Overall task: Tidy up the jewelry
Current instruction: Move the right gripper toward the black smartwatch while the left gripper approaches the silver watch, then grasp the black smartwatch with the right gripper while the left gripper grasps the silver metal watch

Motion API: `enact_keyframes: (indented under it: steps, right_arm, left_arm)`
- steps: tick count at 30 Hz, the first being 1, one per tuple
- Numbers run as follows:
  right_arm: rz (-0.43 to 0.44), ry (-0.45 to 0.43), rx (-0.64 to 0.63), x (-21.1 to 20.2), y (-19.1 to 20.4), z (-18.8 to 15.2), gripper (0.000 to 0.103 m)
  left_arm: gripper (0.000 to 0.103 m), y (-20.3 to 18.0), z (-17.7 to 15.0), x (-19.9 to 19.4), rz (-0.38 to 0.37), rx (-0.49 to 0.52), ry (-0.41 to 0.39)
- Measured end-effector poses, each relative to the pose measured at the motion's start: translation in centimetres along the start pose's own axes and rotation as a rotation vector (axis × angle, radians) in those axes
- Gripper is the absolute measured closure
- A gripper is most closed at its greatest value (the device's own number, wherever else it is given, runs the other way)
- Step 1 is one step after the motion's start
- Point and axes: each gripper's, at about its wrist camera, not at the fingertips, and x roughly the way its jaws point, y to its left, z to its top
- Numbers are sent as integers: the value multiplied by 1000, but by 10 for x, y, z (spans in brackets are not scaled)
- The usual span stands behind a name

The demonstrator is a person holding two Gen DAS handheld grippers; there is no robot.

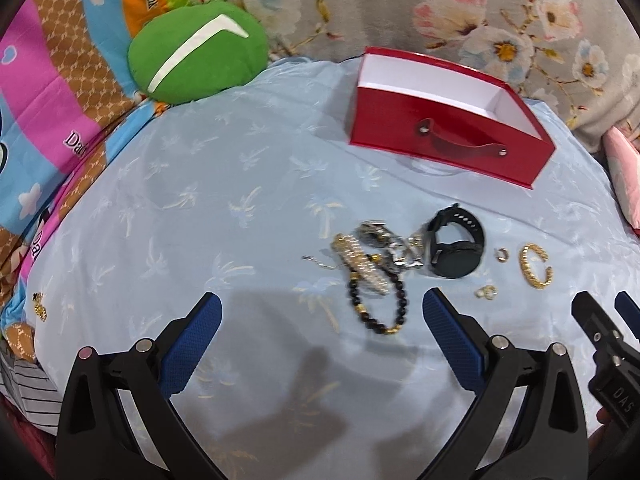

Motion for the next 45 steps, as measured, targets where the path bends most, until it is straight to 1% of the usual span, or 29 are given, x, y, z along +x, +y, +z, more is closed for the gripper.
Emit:
enact_keyframes:
  steps: [3,5,8,12,15,17,20,24,27,33,36,41,42,43,45]
  right_arm:
    - [48,11,-44,14,14,3,5]
    - [70,19,-83,21,24,5,13]
    - [107,42,-136,36,40,9,19]
    - [165,81,-172,56,59,15,23]
    - [184,98,-208,67,71,19,29]
    - [193,111,-227,75,77,22,35]
    - [207,125,-238,85,82,26,37]
    - [206,138,-252,98,87,30,38]
    - [206,167,-266,107,89,29,38]
    - [205,219,-262,114,81,18,38]
    - [209,239,-265,117,77,13,42]
    - [242,263,-207,126,73,12,43]
    - [253,265,-182,128,71,13,42]
    - [265,266,-159,131,70,13,40]
    - [266,258,-154,132,71,14,40]
  left_arm:
    - [5,11,-1,8,15,-2,19]
    - [5,16,-2,13,17,-2,32]
    - [5,21,-3,21,26,-9,51]
    - [5,28,-1,30,33,-17,60]
    - [5,31,1,36,38,-15,63]
    - [5,33,2,40,40,-16,69]
    - [5,36,2,45,38,-20,79]
    - [5,35,3,51,34,-18,91]
    - [5,34,4,54,29,-17,98]
    - [5,26,6,57,13,-1,95]
    - [5,22,9,59,7,6,94]
    - [5,16,14,59,2,13,82]
    - [5,15,15,59,2,15,78]
    - [5,15,16,60,3,16,75]
    - [5,15,18,60,6,15,71]
